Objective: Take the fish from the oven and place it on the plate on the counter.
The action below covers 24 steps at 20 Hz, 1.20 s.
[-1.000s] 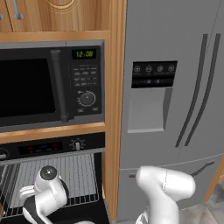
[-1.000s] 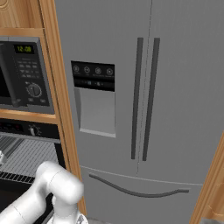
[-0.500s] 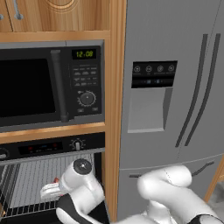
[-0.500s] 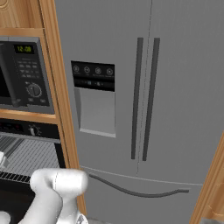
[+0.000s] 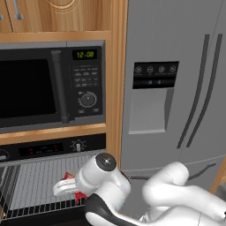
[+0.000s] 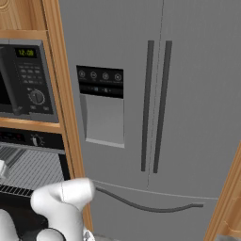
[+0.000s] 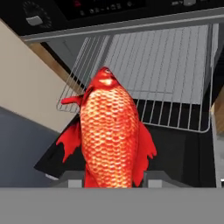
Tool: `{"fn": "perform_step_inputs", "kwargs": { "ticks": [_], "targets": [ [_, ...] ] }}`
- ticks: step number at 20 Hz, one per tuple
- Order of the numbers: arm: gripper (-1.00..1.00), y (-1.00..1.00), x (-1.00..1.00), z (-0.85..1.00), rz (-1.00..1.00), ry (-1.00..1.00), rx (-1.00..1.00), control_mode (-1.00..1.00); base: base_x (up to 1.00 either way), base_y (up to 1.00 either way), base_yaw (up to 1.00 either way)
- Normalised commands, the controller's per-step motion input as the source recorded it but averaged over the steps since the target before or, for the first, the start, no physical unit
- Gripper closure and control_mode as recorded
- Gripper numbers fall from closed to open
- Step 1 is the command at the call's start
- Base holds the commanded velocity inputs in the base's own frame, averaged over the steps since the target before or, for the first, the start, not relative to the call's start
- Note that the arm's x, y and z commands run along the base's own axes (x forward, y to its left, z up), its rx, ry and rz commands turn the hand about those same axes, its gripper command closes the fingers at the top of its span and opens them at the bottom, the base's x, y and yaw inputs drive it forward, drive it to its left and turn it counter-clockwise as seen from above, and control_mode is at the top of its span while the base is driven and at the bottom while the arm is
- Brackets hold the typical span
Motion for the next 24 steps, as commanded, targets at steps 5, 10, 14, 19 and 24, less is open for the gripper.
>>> {"fn": "perform_step_inputs", "kwargs": {
  "ticks": [5, 10, 14, 19, 24],
  "targets": [
    [1.00, -0.39, -0.12, 0.84, 0.00, -0.01, 0.00, -1.00, 0.00, 0.00, 0.00],
    [1.00, -0.45, 0.15, 0.57, 0.00, -0.08, 0.00, -1.00, 0.00, 0.00, 0.00],
    [1.00, -0.66, 0.28, 0.58, 0.00, -0.08, 0.00, -1.00, 0.00, 0.00, 0.00],
    [1.00, -0.77, 0.19, 0.75, 0.00, -0.07, 0.00, -1.00, 0.00, 0.00, 0.00],
    [1.00, -0.90, 0.03, 0.63, 0.00, -0.02, -0.03, -1.00, 0.00, 0.00, 0.00]
  ]
}}
